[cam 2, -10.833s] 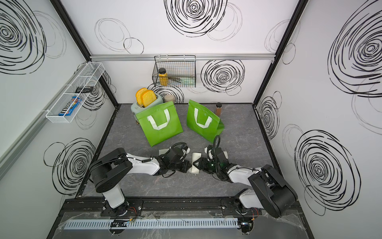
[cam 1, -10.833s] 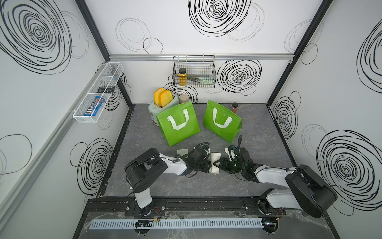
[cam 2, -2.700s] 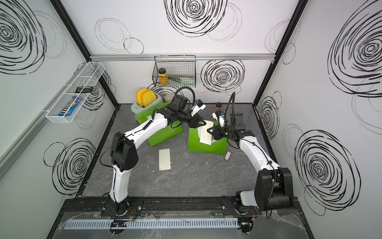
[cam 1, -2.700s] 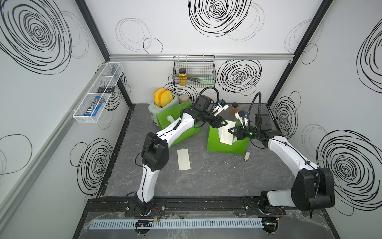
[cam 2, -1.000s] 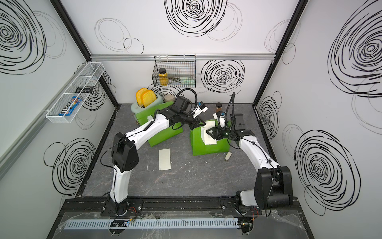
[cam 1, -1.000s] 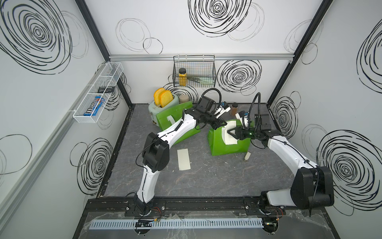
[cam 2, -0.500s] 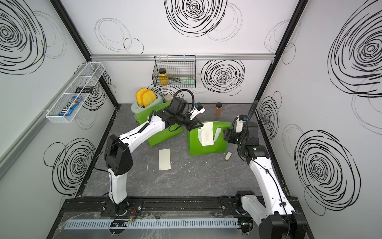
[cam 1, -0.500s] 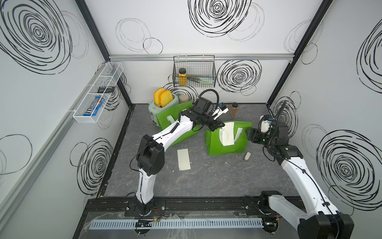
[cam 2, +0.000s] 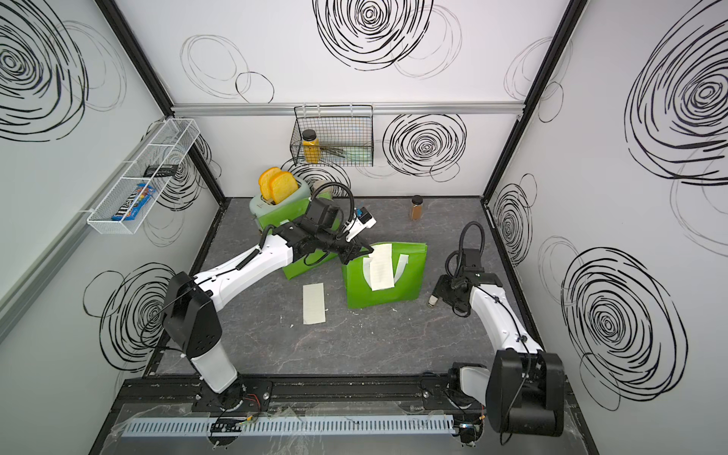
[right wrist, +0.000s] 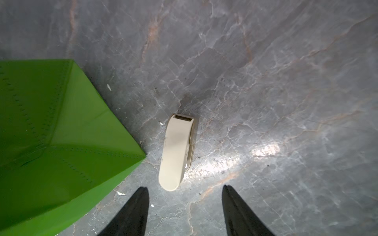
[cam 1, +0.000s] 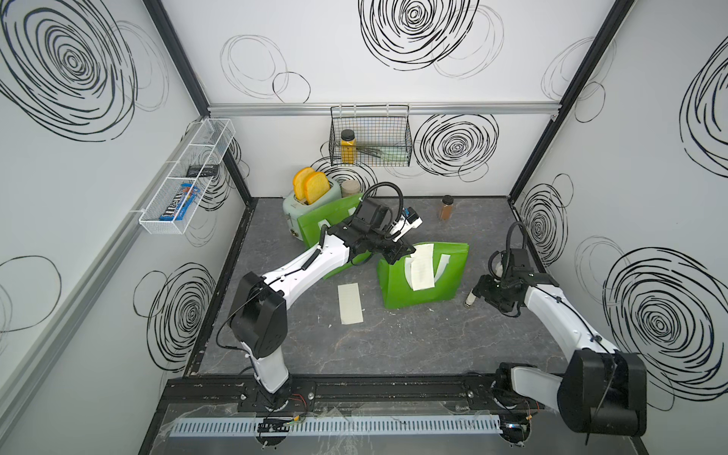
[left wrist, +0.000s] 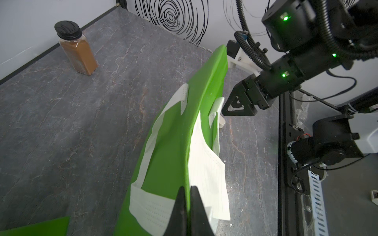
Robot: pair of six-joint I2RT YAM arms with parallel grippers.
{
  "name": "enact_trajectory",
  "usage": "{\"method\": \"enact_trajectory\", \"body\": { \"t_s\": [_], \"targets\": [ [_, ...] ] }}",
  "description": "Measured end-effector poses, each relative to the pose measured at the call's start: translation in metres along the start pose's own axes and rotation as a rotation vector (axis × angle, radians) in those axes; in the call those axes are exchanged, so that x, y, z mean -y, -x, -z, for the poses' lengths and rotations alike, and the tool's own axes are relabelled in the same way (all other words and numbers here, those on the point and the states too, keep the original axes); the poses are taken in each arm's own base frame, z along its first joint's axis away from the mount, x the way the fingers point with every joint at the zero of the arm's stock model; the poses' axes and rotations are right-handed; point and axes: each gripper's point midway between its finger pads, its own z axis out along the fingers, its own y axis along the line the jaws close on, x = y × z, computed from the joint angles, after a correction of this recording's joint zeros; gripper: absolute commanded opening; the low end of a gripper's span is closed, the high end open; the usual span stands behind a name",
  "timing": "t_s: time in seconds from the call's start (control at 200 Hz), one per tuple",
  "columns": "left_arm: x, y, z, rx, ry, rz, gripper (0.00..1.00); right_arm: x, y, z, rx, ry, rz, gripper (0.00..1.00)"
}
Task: Staple the receipts to the bags
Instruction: Pick up the stapler from the center of the board.
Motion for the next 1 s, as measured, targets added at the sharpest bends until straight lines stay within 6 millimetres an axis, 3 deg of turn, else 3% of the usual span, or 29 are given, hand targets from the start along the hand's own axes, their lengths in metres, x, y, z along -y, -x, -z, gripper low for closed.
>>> {"method": "enact_trajectory", "body": {
  "t_s": [0.3, 0.475, 0.786, 0.996],
  "targets": [
    [0.003, -0.003, 0.001, 0.012, 0.001, -0.012, 0.0, -0.003, 0.008, -0.031, -0.203, -0.047, -0.035, 0.56],
    [0.004, -0.004, 0.003, 0.013, 0.005, -0.018, 0.0, -0.002, 0.005, -0.035, -0.267, -0.063, -0.031, 0.45],
    [0.0, -0.003, 0.005, 0.019, 0.009, -0.017, 0.0, -0.003, 0.003, -0.04, -0.333, -0.075, -0.021, 0.44],
    [-0.001, -0.003, 0.006, 0.02, 0.009, -0.015, 0.0, -0.002, 0.001, -0.04, -0.35, -0.077, -0.011, 0.26]
  ]
}}
